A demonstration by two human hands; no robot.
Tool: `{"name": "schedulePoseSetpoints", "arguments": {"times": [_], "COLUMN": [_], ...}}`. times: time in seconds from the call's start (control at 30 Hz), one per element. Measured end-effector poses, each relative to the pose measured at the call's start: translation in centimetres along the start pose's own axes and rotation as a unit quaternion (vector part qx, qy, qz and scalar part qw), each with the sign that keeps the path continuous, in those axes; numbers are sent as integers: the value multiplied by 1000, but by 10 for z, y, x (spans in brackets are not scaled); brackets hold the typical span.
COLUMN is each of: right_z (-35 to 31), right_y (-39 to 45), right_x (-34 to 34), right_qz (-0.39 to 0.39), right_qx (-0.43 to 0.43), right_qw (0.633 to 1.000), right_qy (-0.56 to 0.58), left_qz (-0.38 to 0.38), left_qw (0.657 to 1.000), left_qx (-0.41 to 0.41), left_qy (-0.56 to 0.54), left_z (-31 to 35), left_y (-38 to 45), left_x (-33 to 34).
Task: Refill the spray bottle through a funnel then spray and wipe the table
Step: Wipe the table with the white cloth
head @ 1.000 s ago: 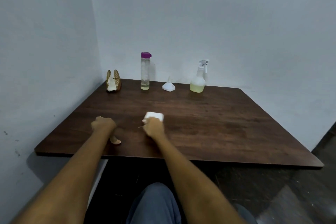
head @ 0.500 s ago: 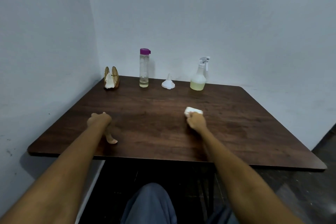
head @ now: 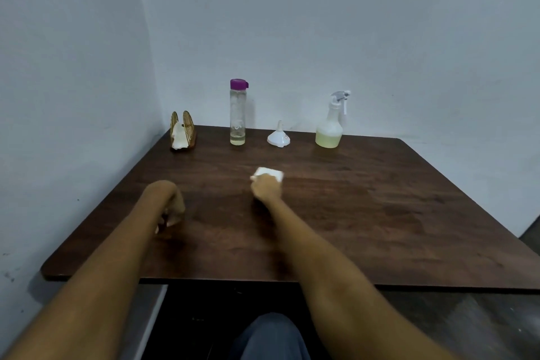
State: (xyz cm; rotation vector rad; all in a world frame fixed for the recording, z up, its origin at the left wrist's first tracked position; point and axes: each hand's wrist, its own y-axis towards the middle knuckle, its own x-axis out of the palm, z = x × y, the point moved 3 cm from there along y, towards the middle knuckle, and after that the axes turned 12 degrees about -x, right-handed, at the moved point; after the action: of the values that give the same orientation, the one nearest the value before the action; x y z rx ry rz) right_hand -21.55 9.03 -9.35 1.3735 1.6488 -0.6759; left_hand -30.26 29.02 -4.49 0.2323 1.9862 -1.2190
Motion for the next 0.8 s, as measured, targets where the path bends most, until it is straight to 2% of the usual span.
{"name": "schedulePoseSetpoints", "arguments": {"times": [0.1,0.17,0.27,0.37,0.5,0.67,0.73,0.8], "right_z": [-75,-99,-91,-41,72,208,226,223], "right_y": [-5,-15,-22,-25,-46,-107,-126,-131], "right_x": [43,60,58,28,-46,-124,-132,-131], "right_qz": [-86,-112,-119,-90,-24,47,75,82], "right_qx": [-122,-157,-164,-114,-26,125,172,176], "right_qw": [989,981,979,989,998,986,978,977], "right_qy": [12,17,7,1,-57,-98,-85,-82], "left_qz": [35,60,113,211,253,263,255,231], "left_qw": [999,998,993,977,966,957,956,960], "left_qx": [6,0,-22,-39,-50,-28,-11,8], "left_qy": [1,7,8,-6,-37,-118,-142,-156], "left_z": [0,0,-1,1,6,1,-2,-6], "left_y": [-1,-5,-8,-9,-10,-11,-12,-14], "left_x": [2,7,17,27,37,43,46,48]}}
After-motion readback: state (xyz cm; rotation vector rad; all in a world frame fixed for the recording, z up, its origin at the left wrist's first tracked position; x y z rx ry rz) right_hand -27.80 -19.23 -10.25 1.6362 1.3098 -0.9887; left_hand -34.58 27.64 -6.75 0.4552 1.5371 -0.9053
